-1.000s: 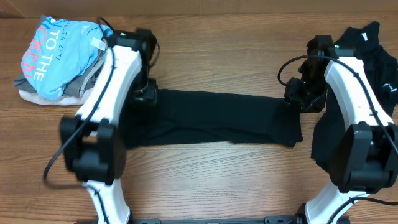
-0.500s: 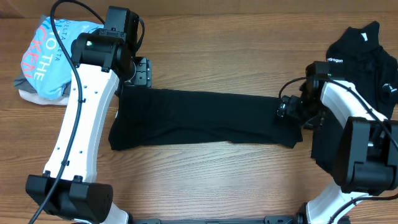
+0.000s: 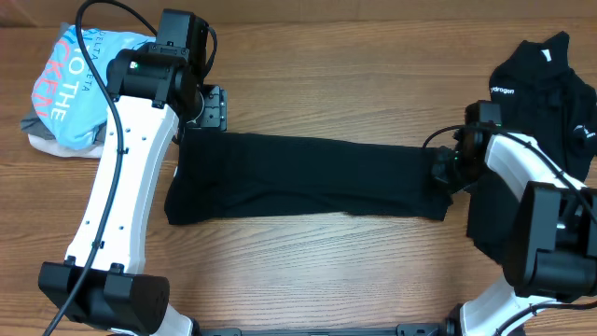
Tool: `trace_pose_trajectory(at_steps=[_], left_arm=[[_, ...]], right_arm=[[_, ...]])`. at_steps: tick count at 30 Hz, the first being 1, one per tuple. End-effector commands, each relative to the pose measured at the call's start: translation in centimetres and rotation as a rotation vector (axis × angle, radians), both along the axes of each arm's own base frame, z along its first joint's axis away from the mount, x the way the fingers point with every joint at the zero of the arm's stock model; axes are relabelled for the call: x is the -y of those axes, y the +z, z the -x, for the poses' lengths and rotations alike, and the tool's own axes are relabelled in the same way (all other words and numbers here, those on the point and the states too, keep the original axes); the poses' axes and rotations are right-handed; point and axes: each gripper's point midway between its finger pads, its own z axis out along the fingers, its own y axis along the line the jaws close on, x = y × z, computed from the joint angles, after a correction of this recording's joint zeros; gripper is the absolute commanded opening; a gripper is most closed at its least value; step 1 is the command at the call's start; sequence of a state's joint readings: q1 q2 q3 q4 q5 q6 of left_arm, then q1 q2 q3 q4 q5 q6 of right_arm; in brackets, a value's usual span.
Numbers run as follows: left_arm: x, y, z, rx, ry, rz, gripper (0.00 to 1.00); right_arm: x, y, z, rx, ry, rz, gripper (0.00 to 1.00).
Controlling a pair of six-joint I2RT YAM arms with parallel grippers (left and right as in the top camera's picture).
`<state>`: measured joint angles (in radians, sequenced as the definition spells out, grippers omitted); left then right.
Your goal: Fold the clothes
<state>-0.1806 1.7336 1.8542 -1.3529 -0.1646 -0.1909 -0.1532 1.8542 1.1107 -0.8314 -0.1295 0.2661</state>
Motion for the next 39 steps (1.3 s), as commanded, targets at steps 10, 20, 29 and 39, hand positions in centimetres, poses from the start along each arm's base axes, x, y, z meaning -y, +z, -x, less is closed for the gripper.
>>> trace_pose_trajectory(at_steps=[10, 20, 29, 39], left_arm=[[-0.1, 0.8, 0.0, 0.023, -0.006, 0.005, 0.75], [-0.1, 0.8, -0.1, 0.024, -0.007, 0.005, 0.76], [-0.1, 0.6, -0.2, 0.021, -0.008, 0.005, 0.77], [0.1, 0.6, -0.6, 0.034, -0.008, 0.01, 0.78]], right_arm=[[3.8, 4.8, -0.8, -0.008, -0.089, -0.105, 0.04], [-4.9, 6.6, 0.0, -0.069, 0.153, -0.151, 0.04], [-11.0, 7.5, 0.9, -0.089, 0.315, -0.149, 0.04], [-11.5, 14.5, -0.7, -0.015, 0.362, -0.135, 0.04]])
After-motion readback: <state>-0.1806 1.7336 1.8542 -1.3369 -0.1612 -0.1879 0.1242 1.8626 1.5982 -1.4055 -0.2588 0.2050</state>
